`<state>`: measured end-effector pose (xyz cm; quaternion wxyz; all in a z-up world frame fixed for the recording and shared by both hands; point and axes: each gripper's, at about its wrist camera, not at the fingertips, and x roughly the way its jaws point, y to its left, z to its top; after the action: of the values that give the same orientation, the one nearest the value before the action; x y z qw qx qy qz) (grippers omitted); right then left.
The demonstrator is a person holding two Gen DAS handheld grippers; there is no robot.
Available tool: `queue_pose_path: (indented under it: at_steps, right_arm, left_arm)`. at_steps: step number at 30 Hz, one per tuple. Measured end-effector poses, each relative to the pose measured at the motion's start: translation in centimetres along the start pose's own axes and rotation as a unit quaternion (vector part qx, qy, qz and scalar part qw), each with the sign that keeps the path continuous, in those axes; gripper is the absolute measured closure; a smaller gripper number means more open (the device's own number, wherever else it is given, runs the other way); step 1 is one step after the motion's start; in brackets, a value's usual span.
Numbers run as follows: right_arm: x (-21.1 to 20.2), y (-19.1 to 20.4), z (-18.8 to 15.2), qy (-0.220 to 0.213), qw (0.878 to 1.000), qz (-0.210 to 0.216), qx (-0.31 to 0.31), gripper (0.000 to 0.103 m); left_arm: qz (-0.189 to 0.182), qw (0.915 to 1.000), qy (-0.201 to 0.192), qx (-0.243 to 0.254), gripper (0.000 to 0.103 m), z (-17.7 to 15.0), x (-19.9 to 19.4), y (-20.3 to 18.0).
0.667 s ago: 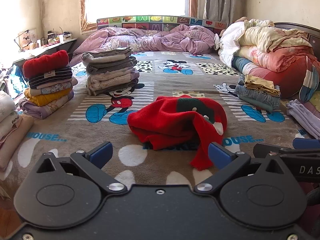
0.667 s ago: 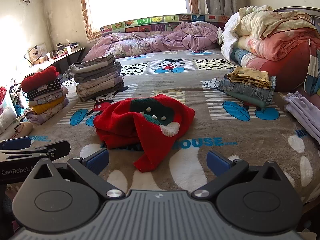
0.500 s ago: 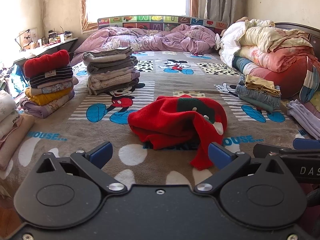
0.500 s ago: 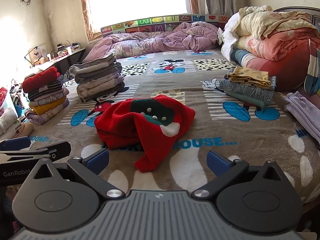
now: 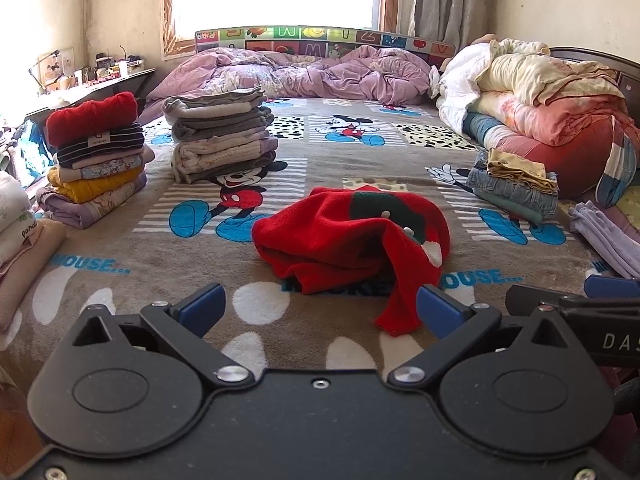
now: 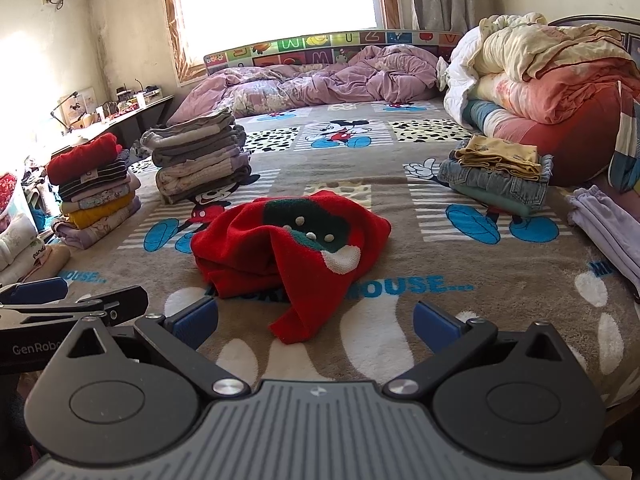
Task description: Fold clothes
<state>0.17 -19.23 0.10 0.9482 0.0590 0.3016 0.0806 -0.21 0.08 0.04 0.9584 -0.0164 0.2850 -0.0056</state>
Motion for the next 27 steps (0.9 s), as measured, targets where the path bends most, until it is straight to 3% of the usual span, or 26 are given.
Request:
queue_pose_path:
  at_steps: [27]
  right_arm:
    - [-0.35, 0.27, 0.63, -0.006, 1.0, 0.016, -0.004, 0.0]
  left_arm:
    - [0.002, 0.9998, 0.001, -0.018, 0.0, 0.35, -0.35, 0.34]
